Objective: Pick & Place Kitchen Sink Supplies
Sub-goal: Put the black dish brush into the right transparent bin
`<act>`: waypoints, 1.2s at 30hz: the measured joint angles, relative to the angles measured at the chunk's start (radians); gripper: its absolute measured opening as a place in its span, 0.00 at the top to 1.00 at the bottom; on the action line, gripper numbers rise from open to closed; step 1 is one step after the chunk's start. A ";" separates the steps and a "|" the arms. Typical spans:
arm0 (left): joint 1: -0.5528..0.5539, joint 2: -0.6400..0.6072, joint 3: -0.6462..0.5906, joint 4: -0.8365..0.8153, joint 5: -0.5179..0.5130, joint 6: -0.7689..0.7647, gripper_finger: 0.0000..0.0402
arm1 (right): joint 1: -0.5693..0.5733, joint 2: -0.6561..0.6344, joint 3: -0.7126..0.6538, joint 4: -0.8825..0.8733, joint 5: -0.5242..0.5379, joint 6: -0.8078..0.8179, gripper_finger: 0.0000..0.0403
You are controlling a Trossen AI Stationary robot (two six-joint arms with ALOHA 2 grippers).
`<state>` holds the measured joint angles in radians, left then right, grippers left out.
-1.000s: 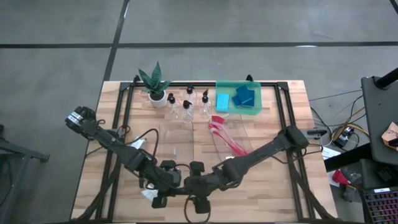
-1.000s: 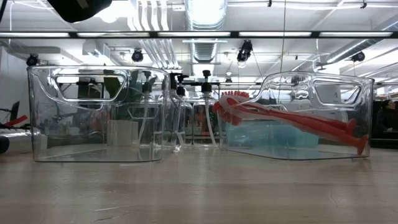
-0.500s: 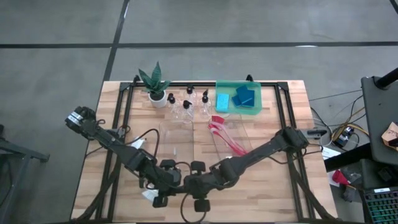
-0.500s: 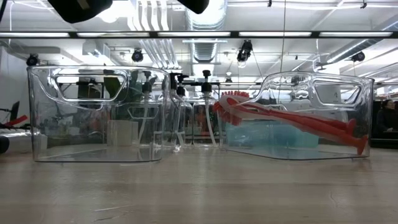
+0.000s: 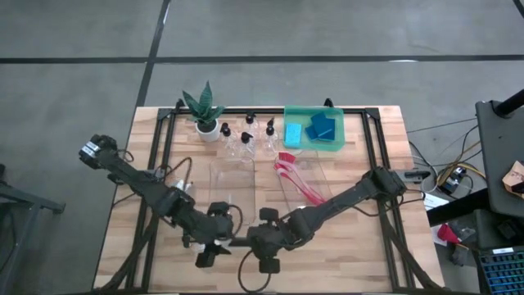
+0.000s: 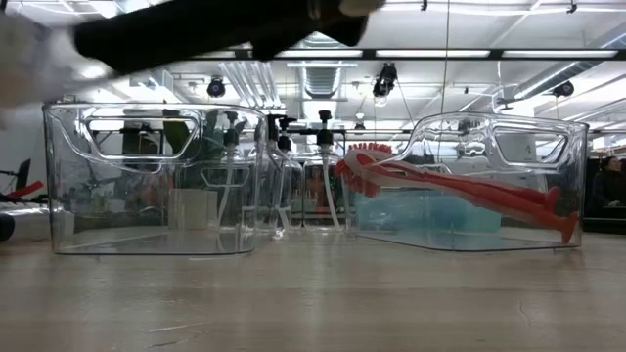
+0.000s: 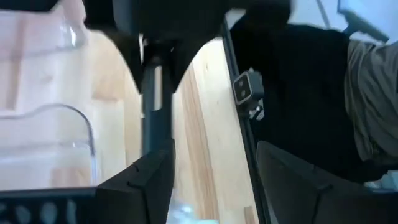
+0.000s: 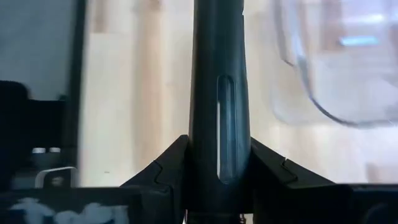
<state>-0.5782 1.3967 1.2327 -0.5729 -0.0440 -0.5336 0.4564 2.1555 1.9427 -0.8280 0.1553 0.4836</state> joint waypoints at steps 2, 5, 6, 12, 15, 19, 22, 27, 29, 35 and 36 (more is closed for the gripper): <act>-0.005 -0.027 0.000 -0.001 -0.017 0.010 0.46 | 0.001 -0.001 0.000 -0.044 0.046 0.026 0.72; -0.022 -0.066 0.000 -0.003 -0.062 0.019 0.46 | 0.004 -0.010 0.000 -0.148 0.133 0.076 0.72; -0.027 -0.078 0.000 -0.003 -0.077 0.024 0.46 | 0.005 -0.016 0.000 -0.193 0.160 0.097 0.72; -0.057 -0.123 -0.001 -0.004 -0.132 0.038 0.46 | 0.019 -0.065 0.000 -0.286 0.298 0.169 0.72; -0.060 -0.133 -0.001 -0.004 -0.136 0.041 0.46 | 0.038 -0.083 0.000 -0.268 0.297 0.163 0.72; -0.061 -0.132 -0.001 -0.004 -0.151 0.046 0.46 | 0.063 -0.109 0.000 -0.267 0.327 0.165 0.72; -0.061 -0.127 -0.009 -0.002 -0.175 0.067 0.46 | 0.080 -0.133 0.000 -0.268 0.374 0.188 0.72; -0.061 -0.119 -0.033 -0.006 -0.275 0.113 0.46 | 0.122 -0.160 0.000 -0.330 0.457 0.281 0.72; -0.061 -0.120 -0.048 -0.004 -0.333 0.122 0.46 | 0.140 -0.179 0.000 -0.391 0.499 0.357 0.72; -0.041 -0.118 -0.101 -0.002 -0.563 0.190 0.46 | 0.208 -0.222 0.000 -0.604 0.679 0.637 0.72; -0.029 -0.118 -0.113 0.000 -0.582 0.203 0.46 | 0.220 -0.228 0.000 -0.638 0.697 0.691 0.72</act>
<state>-0.6074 1.2788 1.1198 -0.5727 -0.6258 -0.3306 0.6769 1.9278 1.9424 -1.4663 0.8528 1.1750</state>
